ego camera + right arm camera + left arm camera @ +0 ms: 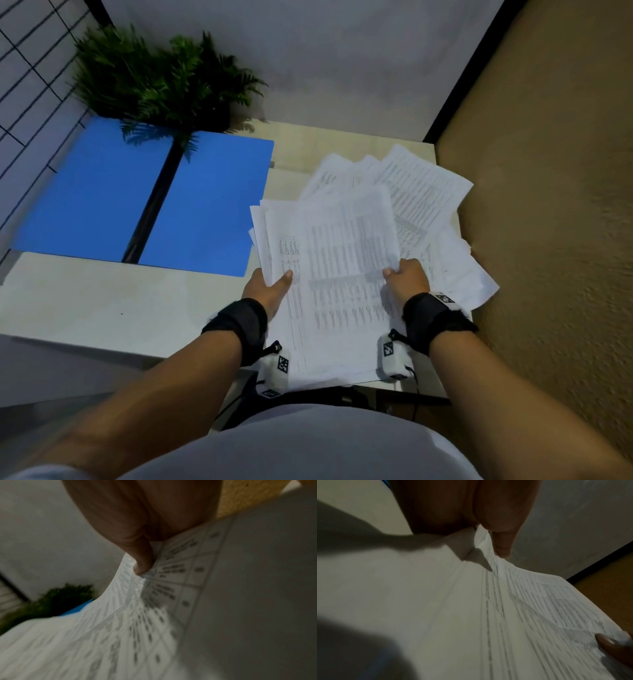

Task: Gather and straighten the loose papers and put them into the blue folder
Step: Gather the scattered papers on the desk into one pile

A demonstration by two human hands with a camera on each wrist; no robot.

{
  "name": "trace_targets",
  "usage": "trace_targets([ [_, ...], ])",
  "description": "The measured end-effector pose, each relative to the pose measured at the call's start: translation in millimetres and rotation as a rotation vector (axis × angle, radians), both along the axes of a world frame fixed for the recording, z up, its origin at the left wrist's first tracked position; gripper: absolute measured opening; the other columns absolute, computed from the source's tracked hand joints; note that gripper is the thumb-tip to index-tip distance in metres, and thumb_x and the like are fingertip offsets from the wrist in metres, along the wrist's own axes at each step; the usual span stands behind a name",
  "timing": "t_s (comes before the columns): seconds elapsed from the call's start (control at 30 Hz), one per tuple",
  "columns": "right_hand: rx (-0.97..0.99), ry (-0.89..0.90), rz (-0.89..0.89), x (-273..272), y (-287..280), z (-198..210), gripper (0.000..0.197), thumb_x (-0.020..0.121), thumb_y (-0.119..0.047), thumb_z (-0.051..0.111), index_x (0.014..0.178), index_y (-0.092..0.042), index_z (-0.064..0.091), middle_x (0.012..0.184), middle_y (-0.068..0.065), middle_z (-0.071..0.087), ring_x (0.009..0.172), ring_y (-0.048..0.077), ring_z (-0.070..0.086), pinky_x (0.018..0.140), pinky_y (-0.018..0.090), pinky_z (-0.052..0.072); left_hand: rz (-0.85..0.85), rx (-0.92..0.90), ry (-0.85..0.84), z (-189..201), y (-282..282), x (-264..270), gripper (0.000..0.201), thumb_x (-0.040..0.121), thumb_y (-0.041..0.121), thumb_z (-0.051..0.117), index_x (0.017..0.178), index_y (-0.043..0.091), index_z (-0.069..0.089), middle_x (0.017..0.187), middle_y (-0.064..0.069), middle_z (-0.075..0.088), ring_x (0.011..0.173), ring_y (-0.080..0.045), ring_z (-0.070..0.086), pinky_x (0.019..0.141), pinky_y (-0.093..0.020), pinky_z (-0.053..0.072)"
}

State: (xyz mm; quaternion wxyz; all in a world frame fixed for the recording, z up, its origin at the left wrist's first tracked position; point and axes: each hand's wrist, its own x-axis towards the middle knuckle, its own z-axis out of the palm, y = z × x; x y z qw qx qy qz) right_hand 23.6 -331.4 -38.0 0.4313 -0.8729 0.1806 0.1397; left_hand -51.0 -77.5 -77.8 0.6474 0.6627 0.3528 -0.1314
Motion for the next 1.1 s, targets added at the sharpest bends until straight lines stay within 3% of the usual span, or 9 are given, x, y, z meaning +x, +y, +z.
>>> trace_targets([
  [0.1,-0.069,0.057,0.116,-9,-2,-8,0.018,0.094,-0.018,0.054,0.099,-0.001,0.052,0.092,0.006,0.048,0.080,0.019,0.051,0.071,0.022,0.041,-0.024,0.021,-0.006,-6,0,2,0.082,0.056,0.060,0.079,0.127,0.030,0.050,0.125,0.008,0.063,0.115,-0.020,0.060,0.102,-0.044,0.047],
  [0.2,-0.103,0.077,0.223,-18,14,-16,0.019,0.093,-0.028,0.057,0.087,-0.012,0.050,0.099,0.003,0.042,0.084,0.018,0.047,0.069,0.023,0.040,-0.045,0.052,0.006,-14,3,3,0.056,0.064,0.034,0.078,0.116,0.031,0.055,0.122,0.002,0.066,0.112,-0.026,0.063,0.100,-0.049,0.049],
  [0.33,-0.129,-0.132,-0.293,-6,13,-3,0.035,0.084,-0.031,0.068,0.108,-0.010,0.053,0.118,0.013,0.049,0.108,0.031,0.053,0.094,0.041,0.045,-0.022,0.052,0.032,-19,13,6,0.042,0.085,0.013,0.062,0.125,0.024,0.056,0.126,-0.004,0.065,0.117,-0.031,0.060,0.104,-0.051,0.045],
  [0.43,-0.087,0.071,-0.521,15,-8,8,0.068,0.084,-0.042,0.067,0.135,-0.006,0.040,0.138,0.014,0.045,0.126,0.033,0.046,0.103,0.039,0.037,-0.028,0.055,0.042,-25,18,7,0.044,0.085,0.015,0.061,0.127,0.025,0.055,0.128,-0.004,0.064,0.117,-0.030,0.059,0.105,-0.052,0.044],
  [0.57,0.238,0.167,-0.449,41,-11,16,0.069,0.088,-0.037,0.066,0.141,-0.002,0.037,0.133,0.006,0.051,0.124,0.030,0.051,0.094,0.028,0.041,-0.021,0.071,0.031,-14,13,7,0.041,0.092,0.010,0.056,0.132,0.020,0.052,0.123,-0.003,0.063,0.112,-0.029,0.060,0.104,-0.050,0.045],
  [0.77,-0.213,0.222,-0.209,35,-33,20,0.041,0.094,-0.018,0.048,0.133,-0.007,0.049,0.136,0.016,0.051,0.123,0.032,0.051,0.085,0.033,0.044,0.007,0.027,0.037,-25,17,7,0.043,0.088,0.014,0.056,0.130,0.026,0.052,0.126,-0.005,0.064,0.116,-0.032,0.059,0.104,-0.054,0.043],
  [0.87,-0.518,0.255,-0.117,26,-48,17,0.047,0.091,-0.026,0.054,0.132,-0.004,0.049,0.136,0.021,0.043,0.125,0.036,0.044,0.101,0.038,0.038,0.009,0.034,0.021,-27,16,8,0.040,0.089,0.014,0.056,0.128,0.023,0.053,0.125,-0.006,0.064,0.115,-0.033,0.060,0.104,-0.054,0.043],
  [1.0,-0.127,0.071,-0.247,18,-44,7,0.058,0.086,-0.023,0.069,0.131,0.000,0.040,0.130,0.019,0.051,0.112,0.032,0.054,0.097,0.036,0.044,-0.002,0.085,0.009,-10,9,8,0.035,0.088,0.022,0.062,0.123,0.022,0.056,0.117,0.002,0.063,0.108,-0.026,0.061,0.100,-0.040,0.046],
  [1.1,0.029,0.032,-0.322,16,-40,17,0.058,0.088,-0.015,0.067,0.137,-0.001,0.040,0.136,0.018,0.052,0.119,0.033,0.053,0.099,0.032,0.041,0.055,0.024,-0.015,-5,5,6,0.041,0.079,0.036,0.069,0.118,0.027,0.060,0.117,0.000,0.069,0.106,-0.027,0.065,0.099,-0.047,0.049],
])
